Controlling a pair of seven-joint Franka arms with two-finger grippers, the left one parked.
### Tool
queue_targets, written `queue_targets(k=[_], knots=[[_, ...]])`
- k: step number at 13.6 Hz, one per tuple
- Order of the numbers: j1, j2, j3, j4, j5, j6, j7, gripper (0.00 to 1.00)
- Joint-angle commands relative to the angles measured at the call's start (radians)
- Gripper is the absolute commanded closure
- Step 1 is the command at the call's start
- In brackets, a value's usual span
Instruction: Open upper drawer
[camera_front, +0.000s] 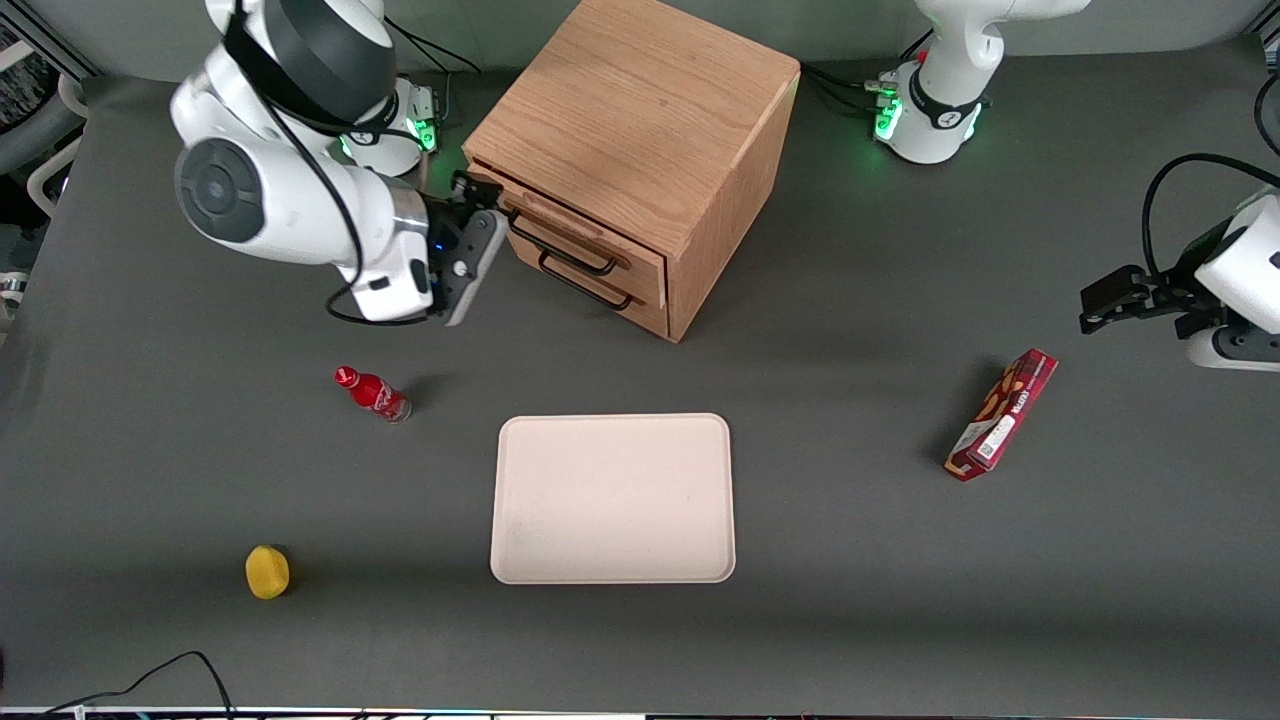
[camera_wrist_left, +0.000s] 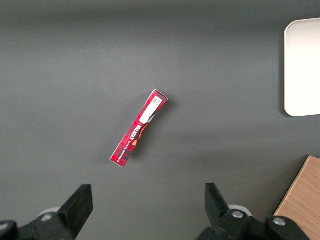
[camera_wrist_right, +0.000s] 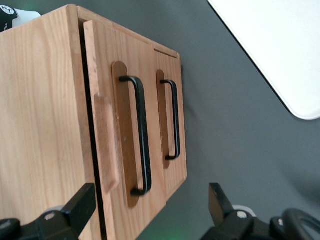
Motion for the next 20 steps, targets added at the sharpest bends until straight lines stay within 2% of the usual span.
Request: queue_targets(k=[1, 5, 9, 14, 19, 20], knots=[[0.001, 0.005, 0.018, -0.074, 0.046, 0.086, -0.008, 0.00], [0.008, 0.027, 0.020, -0.141, 0.057, 0.159, -0.005, 0.00], [0.016, 0.064, 0.057, -0.160, 0.057, 0.203, 0.092, 0.00], [0.021, 0.065, 0.058, -0.221, 0.054, 0.266, 0.090, 0.00], [0.019, 0.074, 0.058, -0.223, 0.034, 0.280, 0.089, 0.00], [0.021, 0.079, 0.058, -0.223, 0.014, 0.283, 0.089, 0.00]])
